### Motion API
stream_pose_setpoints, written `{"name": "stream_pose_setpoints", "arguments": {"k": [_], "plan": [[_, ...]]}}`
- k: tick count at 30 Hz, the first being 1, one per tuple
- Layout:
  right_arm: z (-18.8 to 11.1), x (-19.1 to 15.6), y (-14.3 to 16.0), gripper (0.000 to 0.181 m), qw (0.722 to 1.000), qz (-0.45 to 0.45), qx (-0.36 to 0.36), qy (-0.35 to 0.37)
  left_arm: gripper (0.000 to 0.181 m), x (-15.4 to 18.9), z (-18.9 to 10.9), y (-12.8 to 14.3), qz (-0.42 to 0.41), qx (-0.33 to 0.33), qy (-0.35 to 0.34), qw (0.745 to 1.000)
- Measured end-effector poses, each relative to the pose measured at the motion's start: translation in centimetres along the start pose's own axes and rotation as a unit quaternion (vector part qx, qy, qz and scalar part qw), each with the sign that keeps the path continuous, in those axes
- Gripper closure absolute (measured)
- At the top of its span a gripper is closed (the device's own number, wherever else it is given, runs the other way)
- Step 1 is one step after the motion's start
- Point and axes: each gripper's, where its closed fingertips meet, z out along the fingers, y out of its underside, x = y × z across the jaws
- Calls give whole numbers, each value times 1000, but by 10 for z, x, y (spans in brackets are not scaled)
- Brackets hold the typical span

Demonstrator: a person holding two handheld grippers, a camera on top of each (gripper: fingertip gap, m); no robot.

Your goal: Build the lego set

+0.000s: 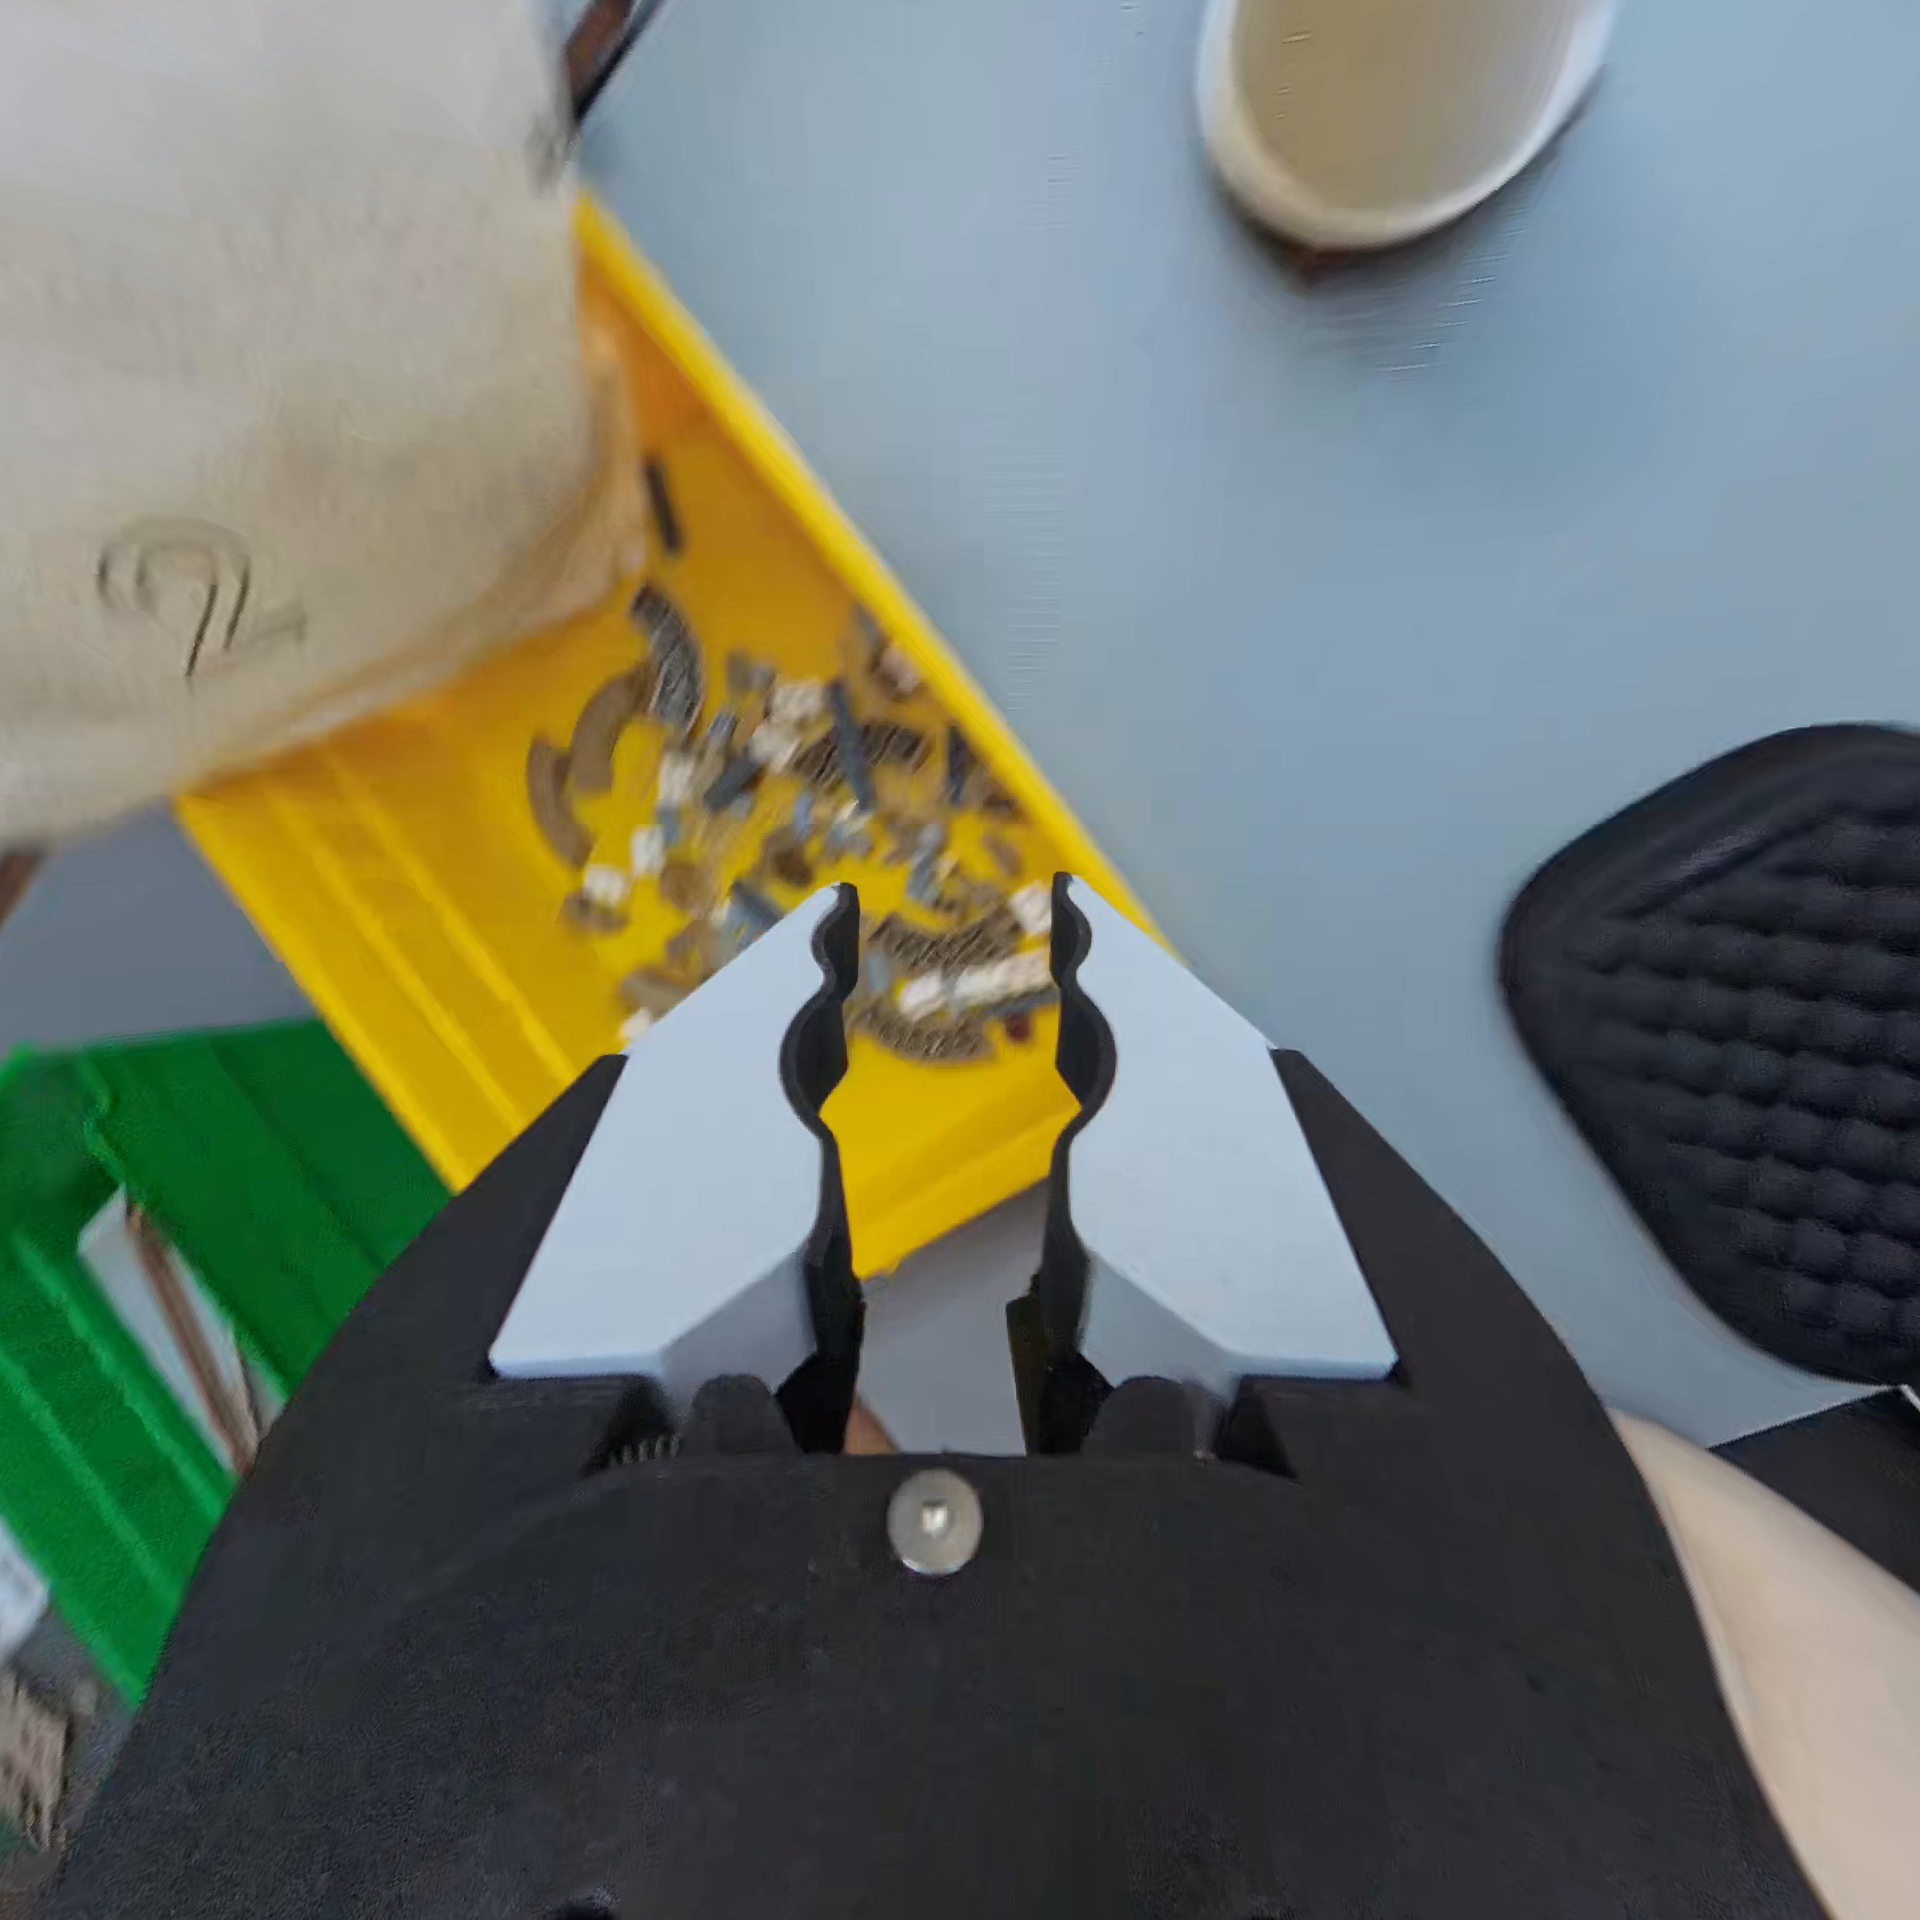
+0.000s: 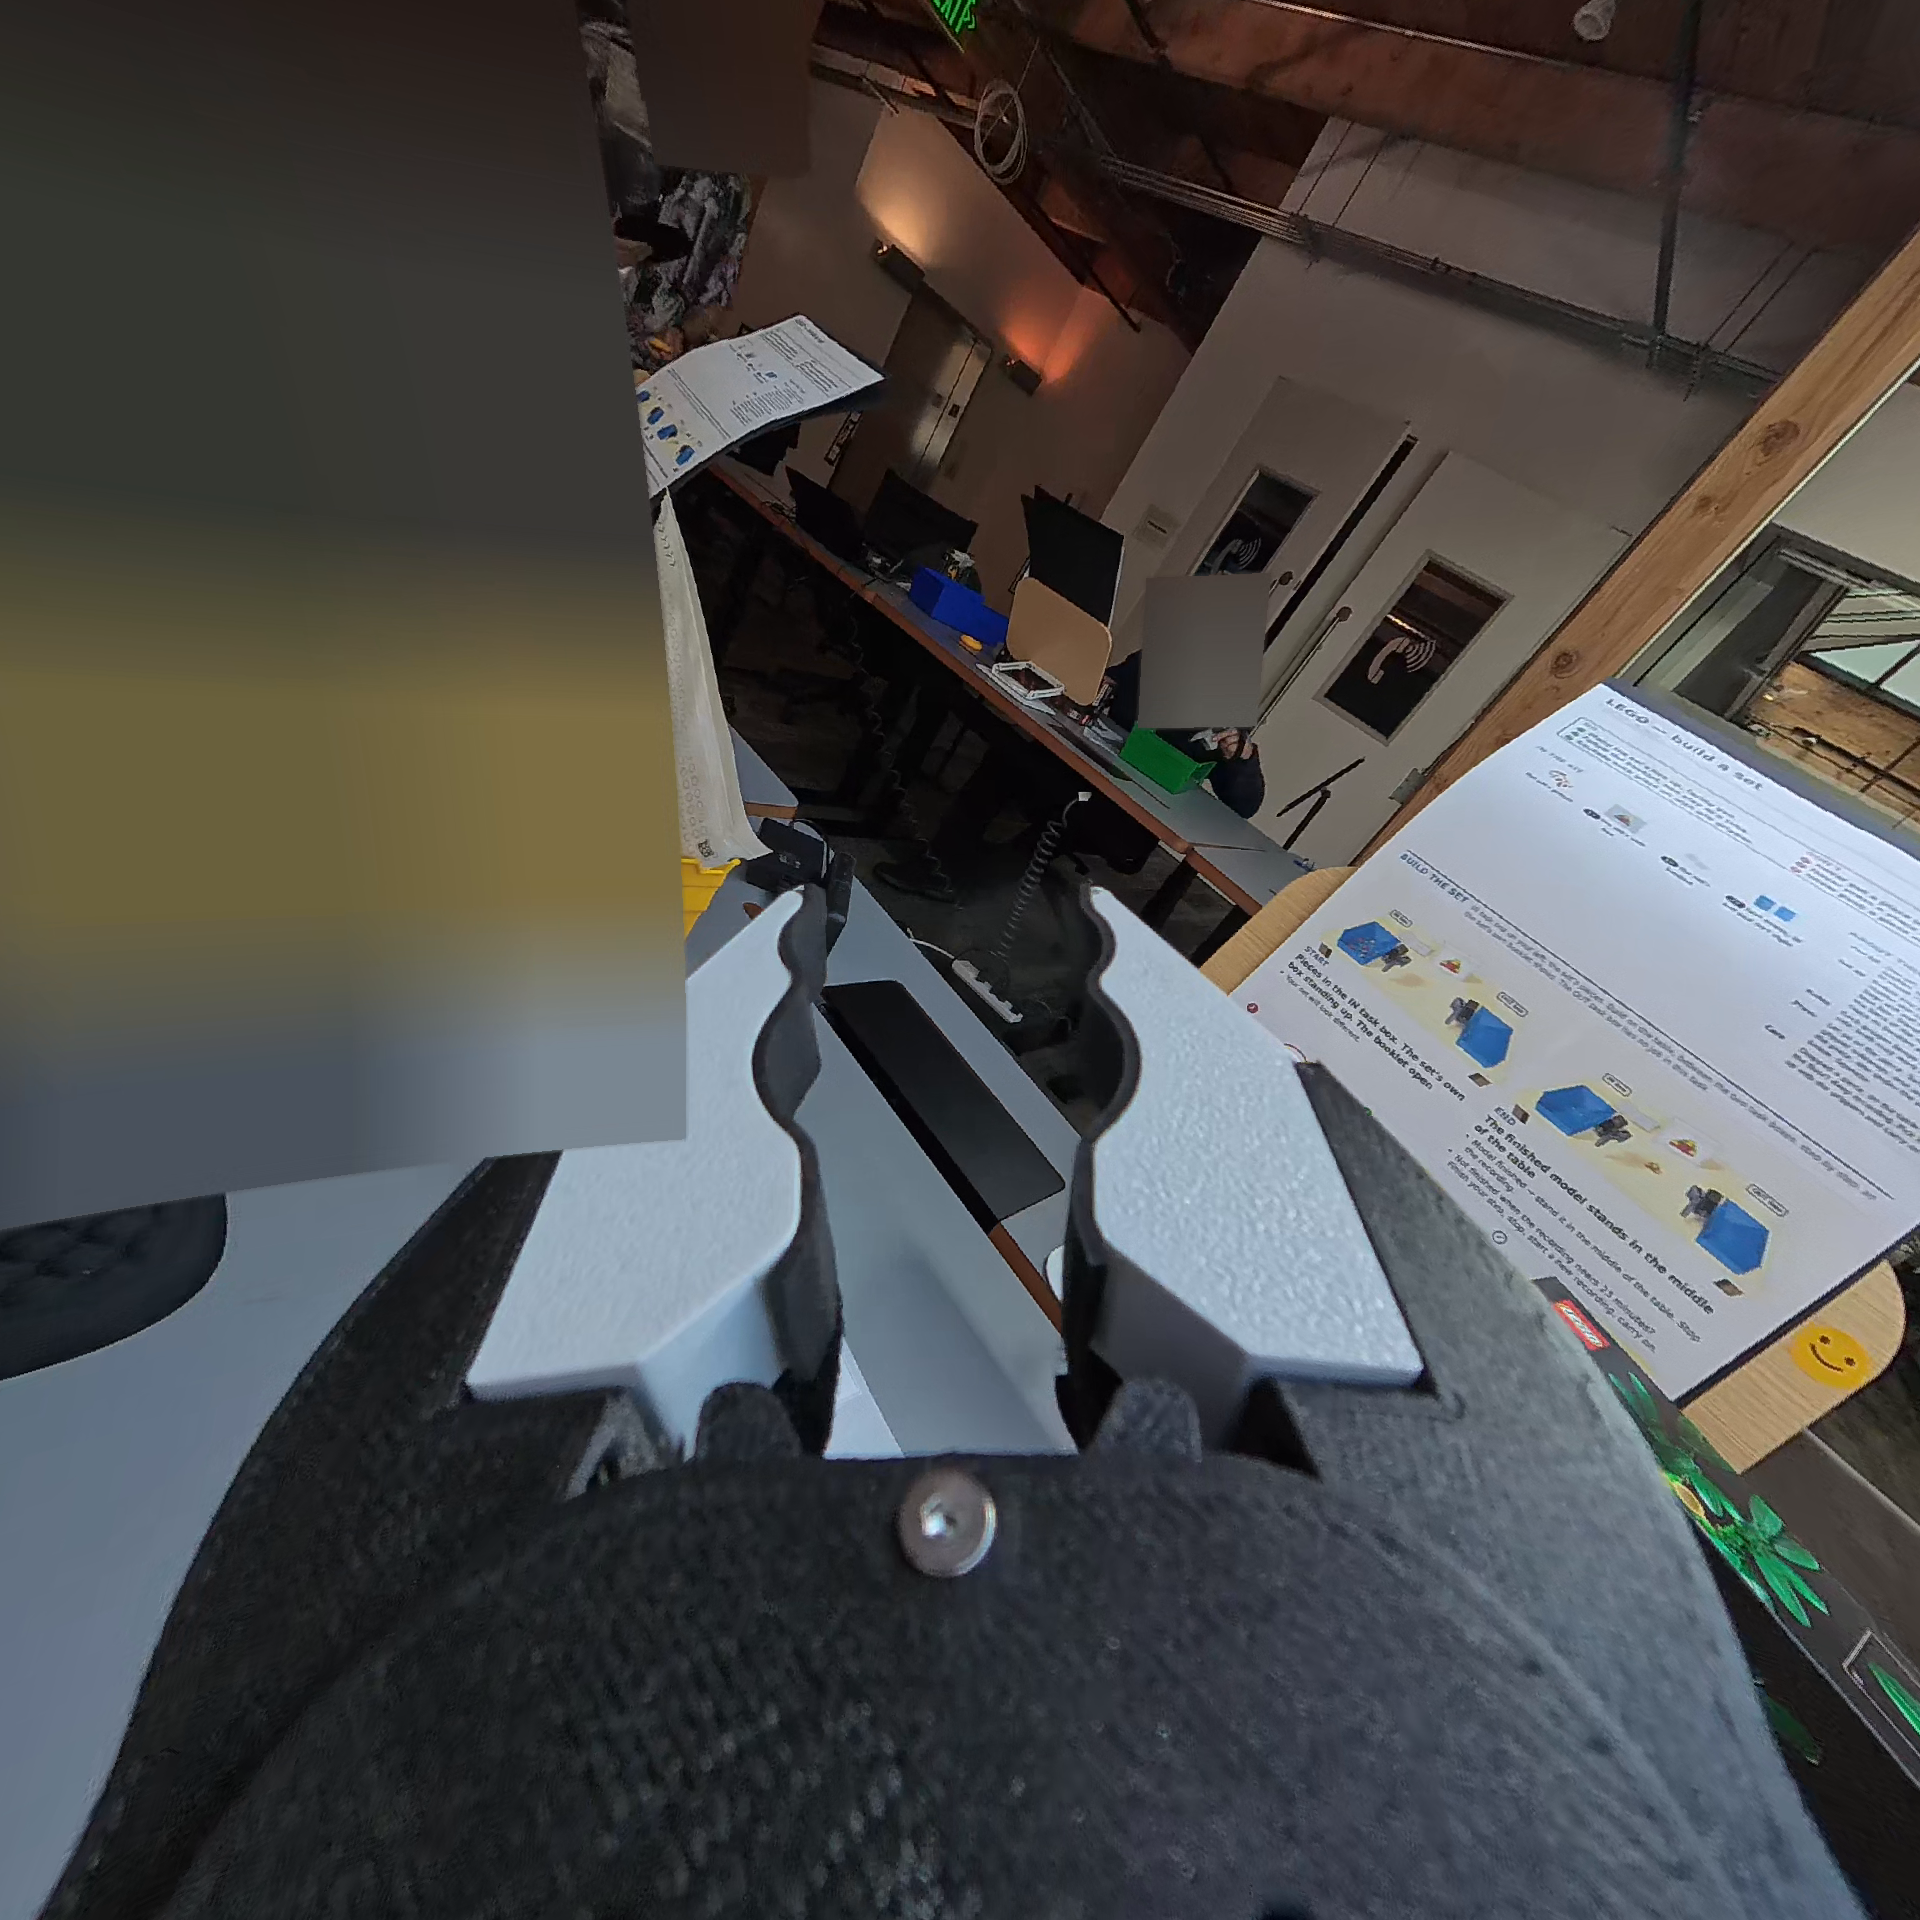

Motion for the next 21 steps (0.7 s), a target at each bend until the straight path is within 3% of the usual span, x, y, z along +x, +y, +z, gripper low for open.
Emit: {"name": "stream_pose_setpoints", "arguments": {"k": [2, 4, 8, 13, 21], "plan": [[3, 2, 1, 135, 1000, 8, 2, -1, 152, -32, 14, 52, -83, -71, -6, 994], [7, 1, 5, 135, 1000, 16, -2, -7, 159, -37, 31, 80, -147, -111, 55, 981], [13, -4, 12, 135, 1000, 14, -18, -12, 161, -39, 63, 86, -157, -98, 140, 973], [16, -11, 13, 134, 999, 8, -25, -19, 163, -30, 84, 85, -120, -111, 173, 971], [13, -8, 14, 134, 999, 13, -25, -16, 166, -20, 105, 80, -83, -151, 172, 970]]}}
